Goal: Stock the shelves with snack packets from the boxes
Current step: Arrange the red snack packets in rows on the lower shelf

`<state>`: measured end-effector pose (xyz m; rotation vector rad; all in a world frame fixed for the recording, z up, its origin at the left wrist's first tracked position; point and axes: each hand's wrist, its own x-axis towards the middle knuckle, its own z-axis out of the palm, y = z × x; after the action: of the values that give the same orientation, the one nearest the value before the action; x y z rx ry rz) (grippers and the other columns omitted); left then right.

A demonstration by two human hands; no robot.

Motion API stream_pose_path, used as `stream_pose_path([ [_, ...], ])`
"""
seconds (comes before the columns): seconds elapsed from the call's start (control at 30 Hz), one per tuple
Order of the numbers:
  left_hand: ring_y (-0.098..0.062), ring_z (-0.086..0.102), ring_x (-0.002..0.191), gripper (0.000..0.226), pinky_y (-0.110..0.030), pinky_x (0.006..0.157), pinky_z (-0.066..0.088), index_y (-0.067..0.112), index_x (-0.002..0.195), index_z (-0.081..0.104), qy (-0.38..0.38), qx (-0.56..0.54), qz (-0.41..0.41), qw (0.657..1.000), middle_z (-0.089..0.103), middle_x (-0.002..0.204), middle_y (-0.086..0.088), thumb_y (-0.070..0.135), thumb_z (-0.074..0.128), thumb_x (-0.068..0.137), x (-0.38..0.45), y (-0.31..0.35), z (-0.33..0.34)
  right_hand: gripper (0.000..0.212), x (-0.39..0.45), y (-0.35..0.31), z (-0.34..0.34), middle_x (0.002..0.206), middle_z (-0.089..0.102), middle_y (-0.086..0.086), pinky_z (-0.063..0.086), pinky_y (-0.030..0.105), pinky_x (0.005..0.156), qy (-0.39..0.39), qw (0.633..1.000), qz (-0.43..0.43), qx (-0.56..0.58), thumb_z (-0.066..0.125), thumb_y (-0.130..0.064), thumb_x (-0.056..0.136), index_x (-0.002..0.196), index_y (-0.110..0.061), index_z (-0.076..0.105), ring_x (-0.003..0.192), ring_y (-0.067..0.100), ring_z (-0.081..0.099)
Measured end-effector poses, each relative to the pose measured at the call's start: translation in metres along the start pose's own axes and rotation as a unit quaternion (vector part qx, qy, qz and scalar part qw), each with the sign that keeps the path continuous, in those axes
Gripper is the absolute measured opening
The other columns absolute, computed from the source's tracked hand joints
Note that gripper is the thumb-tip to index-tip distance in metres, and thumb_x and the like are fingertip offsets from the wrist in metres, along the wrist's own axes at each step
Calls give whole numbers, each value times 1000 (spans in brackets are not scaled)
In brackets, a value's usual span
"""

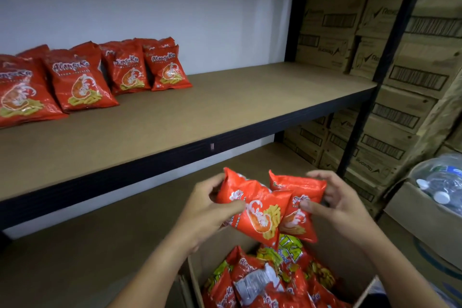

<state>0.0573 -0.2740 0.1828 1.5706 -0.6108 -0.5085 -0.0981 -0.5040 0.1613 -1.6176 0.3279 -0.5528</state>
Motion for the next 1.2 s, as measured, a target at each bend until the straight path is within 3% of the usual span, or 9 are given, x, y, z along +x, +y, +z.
stream_pose_path([
  [0.2,-18,73,91,60,-36,79,61,19,98,70,99,13,132,986,77,97,2,41,96,48,-4,88,-27,58,17,-69,0,106,70,23,59,46,74,-24,995,-87,38,70,0,79,126,-26,51,93,31,69],
  [0.4,-21,72,97,45,-37,78,56,15,91,70,178,-48,168,968,76,103,-3,30,91,54,6,146,-73,41,49,-125,40,116,69,14,59,47,82,-67,982,-170,47,65,-4,84,120,-24,61,106,29,68],
  [0.6,-20,74,84,51,-40,71,58,16,107,72,232,-118,139,956,73,111,-10,12,89,59,36,170,-125,25,100,-149,100,115,70,-3,60,40,76,-86,982,-164,49,65,-10,90,110,-26,70,106,20,69],
  [0.73,-19,70,90,60,-32,69,56,25,115,65,328,-37,170,928,66,111,-4,4,87,64,70,171,-153,28,142,-155,141,107,74,4,59,40,80,-62,978,-186,75,61,5,92,101,-18,74,103,21,70],
  [0.87,-18,69,93,74,-42,77,61,42,112,47,364,78,188,909,65,108,3,28,96,57,109,161,-171,36,189,-156,178,102,74,7,61,43,78,-34,983,-166,64,56,11,92,94,-19,75,91,21,73],
  [0.97,-18,65,101,64,-41,83,58,36,111,44,371,152,197,895,63,113,3,31,91,69,134,146,-176,40,222,-150,202,105,72,10,61,46,77,-25,988,-142,46,49,12,93,95,-20,73,85,23,72],
  [1.07,-17,50,116,46,-29,95,41,26,113,52,400,233,214,860,51,124,1,34,82,80,151,134,-180,34,249,-148,220,111,69,13,62,37,68,-22,990,-130,42,47,8,96,99,-18,68,79,18,71],
  [1.13,-21,41,132,44,-29,107,35,21,121,56,408,277,228,839,39,138,-3,36,77,85,160,126,-183,22,266,-142,231,116,66,14,60,30,63,-44,989,-133,52,59,1,94,100,-18,66,82,19,70],
  [1.2,-25,20,148,60,-41,119,28,20,140,49,399,339,206,827,19,156,0,41,71,88,166,120,-187,33,280,-134,241,122,59,9,60,29,66,-66,987,-147,12,77,-7,81,104,-24,62,91,20,70],
])
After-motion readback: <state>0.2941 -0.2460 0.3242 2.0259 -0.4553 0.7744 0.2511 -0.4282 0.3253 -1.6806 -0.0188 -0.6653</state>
